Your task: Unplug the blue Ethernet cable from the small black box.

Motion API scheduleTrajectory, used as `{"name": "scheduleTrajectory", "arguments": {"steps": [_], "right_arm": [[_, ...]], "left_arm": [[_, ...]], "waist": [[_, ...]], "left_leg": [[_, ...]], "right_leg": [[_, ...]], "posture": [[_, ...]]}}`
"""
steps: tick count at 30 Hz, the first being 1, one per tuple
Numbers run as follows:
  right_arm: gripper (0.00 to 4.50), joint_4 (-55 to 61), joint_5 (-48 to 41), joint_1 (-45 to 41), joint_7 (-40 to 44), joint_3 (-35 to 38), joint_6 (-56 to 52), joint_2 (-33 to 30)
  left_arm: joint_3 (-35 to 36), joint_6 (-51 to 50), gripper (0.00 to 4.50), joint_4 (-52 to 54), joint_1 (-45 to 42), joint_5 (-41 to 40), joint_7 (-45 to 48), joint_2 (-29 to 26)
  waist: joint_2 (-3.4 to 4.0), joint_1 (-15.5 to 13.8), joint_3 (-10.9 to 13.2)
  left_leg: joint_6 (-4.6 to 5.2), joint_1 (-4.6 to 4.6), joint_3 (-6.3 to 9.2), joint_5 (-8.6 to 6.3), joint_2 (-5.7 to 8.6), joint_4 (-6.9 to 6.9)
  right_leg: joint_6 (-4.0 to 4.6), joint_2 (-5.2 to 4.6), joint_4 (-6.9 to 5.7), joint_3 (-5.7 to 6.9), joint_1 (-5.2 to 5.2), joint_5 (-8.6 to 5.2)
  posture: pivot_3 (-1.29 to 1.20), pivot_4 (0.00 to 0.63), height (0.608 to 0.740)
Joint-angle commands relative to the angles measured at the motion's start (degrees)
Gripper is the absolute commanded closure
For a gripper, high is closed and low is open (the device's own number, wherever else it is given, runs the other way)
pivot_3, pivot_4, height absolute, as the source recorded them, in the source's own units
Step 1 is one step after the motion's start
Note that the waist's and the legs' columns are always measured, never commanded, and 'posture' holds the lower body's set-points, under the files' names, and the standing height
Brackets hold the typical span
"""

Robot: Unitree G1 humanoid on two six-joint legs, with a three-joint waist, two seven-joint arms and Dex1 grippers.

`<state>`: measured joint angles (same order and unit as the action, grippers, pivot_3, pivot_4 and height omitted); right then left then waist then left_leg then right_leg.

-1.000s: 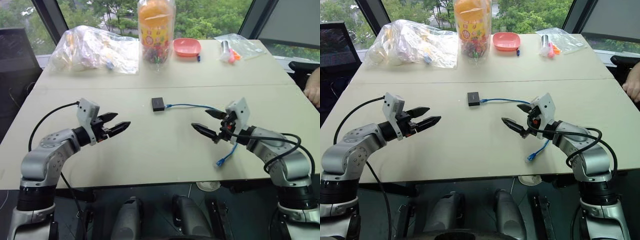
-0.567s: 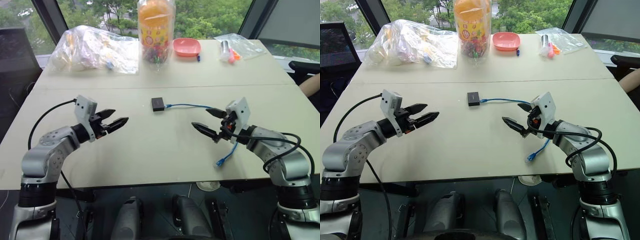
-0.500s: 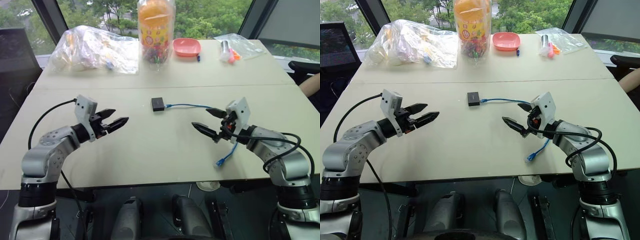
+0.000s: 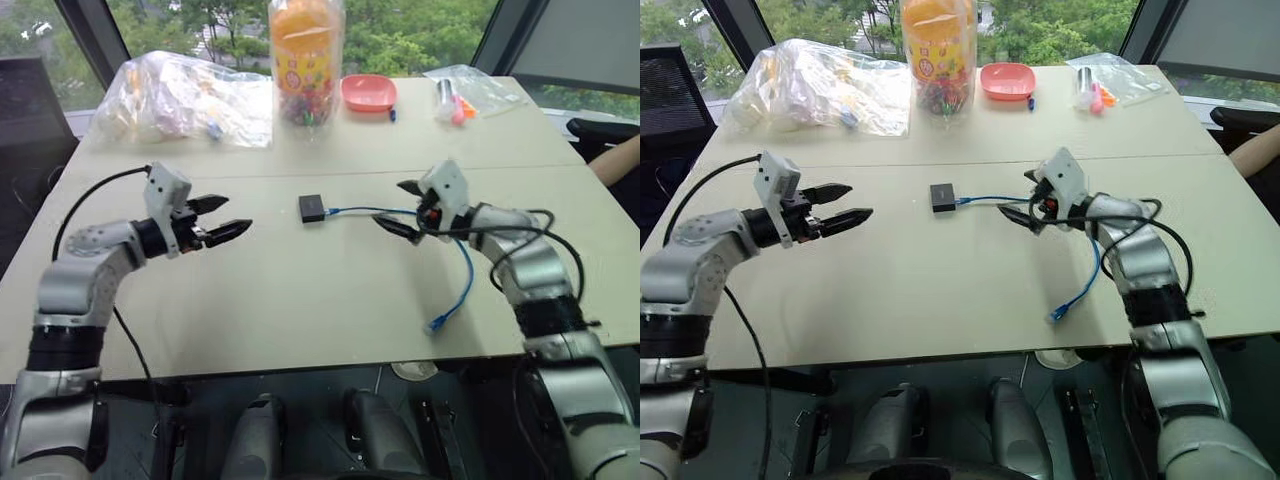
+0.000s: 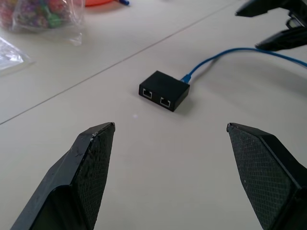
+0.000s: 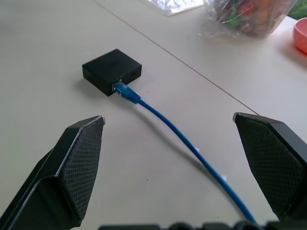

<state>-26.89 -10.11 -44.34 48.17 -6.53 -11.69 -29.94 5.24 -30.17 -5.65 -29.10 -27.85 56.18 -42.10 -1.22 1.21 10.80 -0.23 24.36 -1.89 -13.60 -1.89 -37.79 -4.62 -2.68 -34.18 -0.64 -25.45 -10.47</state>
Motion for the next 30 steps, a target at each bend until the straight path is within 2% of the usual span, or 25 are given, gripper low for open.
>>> {"name": "scheduleTrajectory", "arguments": {"steps": [1,6,13,16,19,23,27,30], "right_arm": [[0.00,-18.30,3.44,-11.24,3.81,-2.11,7.87,5.73],[0.00,-39.54,8.87,-21.32,3.87,-3.58,14.72,12.29],[0.00,-49.62,16.19,-24.08,-0.09,-4.99,16.50,15.78],[0.91,-50.39,18.86,-24.65,-2.37,-5.66,18.30,17.35],[2.40,-50.94,22.21,-24.84,-5.14,-6.92,19.90,18.91],[4.43,-51.39,24.29,-24.60,-2.60,-7.14,19.21,20.21],[4.48,-51.14,23.26,-25.04,1.28,-5.05,17.44,20.47],[4.48,-49.99,24.16,-25.95,-2.30,-4.76,19.87,19.27]], "left_arm": [[-1.06,0.36,0.66,-0.97,-2.35,0.14,6.48,-3.17],[1.12,-0.47,0.66,0.97,-1.01,-0.61,4.88,-2.87],[6.09,-4.23,0.66,11.03,7.25,-3.44,-1.57,-1.70],[7.92,-5.87,0.60,13.74,9.89,-4.70,-3.69,-1.39],[8.35,-6.50,0.60,14.69,10.83,-5.28,-4.85,-1.22],[7.28,-6.27,0.60,14.26,9.58,-4.67,-5.43,-1.09],[7.12,-6.02,0.60,13.29,8.56,-4.35,-5.49,-1.41],[6.55,-5.01,0.60,11.27,7.52,-3.51,-5.07,-1.21]], "waist": [[0.00,0.34,0.03],[0.01,0.84,0.04],[0.00,1.29,0.03],[0.00,1.38,0.03],[0.00,1.45,0.03],[0.00,1.48,0.03],[-0.01,1.47,0.02],[0.00,1.48,0.02]], "left_leg": [[0.00,0.01,-0.07,0.00,-0.01,0.03],[0.00,0.01,-0.09,0.00,-0.01,0.12],[-0.02,-0.04,-0.19,0.01,0.06,0.32],[-0.08,-0.23,-0.21,0.05,0.04,0.38],[-0.19,-0.55,-0.22,0.11,0.02,0.52],[-0.23,-0.93,-0.23,0.14,0.01,0.59],[-0.23,-0.95,-0.25,0.14,0.01,0.61],[-0.24,-0.95,-0.30,0.14,0.00,0.70]], "right_leg": [[0.00,0.02,0.00,-0.07,-0.05,0.01],[-0.04,-0.01,-0.05,-0.11,-0.07,0.00],[-0.06,-0.19,-0.05,-0.22,-0.11,0.00],[-0.05,-0.12,-0.12,-0.24,-0.07,0.01],[-0.01,-0.05,-0.19,-0.30,0.06,0.00],[0.04,-0.01,-0.24,-0.34,0.33,0.02],[0.03,0.00,-0.24,-0.36,0.35,0.02],[0.01,-0.01,-0.23,-0.38,0.31,0.02]], "posture": [[0.00,0.150,0.740],[0.00,0.150,0.740],[0.00,0.150,0.740],[0.00,0.150,0.740],[0.00,0.150,0.740],[0.00,0.150,0.740],[0.00,0.150,0.740],[0.00,0.150,0.740]]}}
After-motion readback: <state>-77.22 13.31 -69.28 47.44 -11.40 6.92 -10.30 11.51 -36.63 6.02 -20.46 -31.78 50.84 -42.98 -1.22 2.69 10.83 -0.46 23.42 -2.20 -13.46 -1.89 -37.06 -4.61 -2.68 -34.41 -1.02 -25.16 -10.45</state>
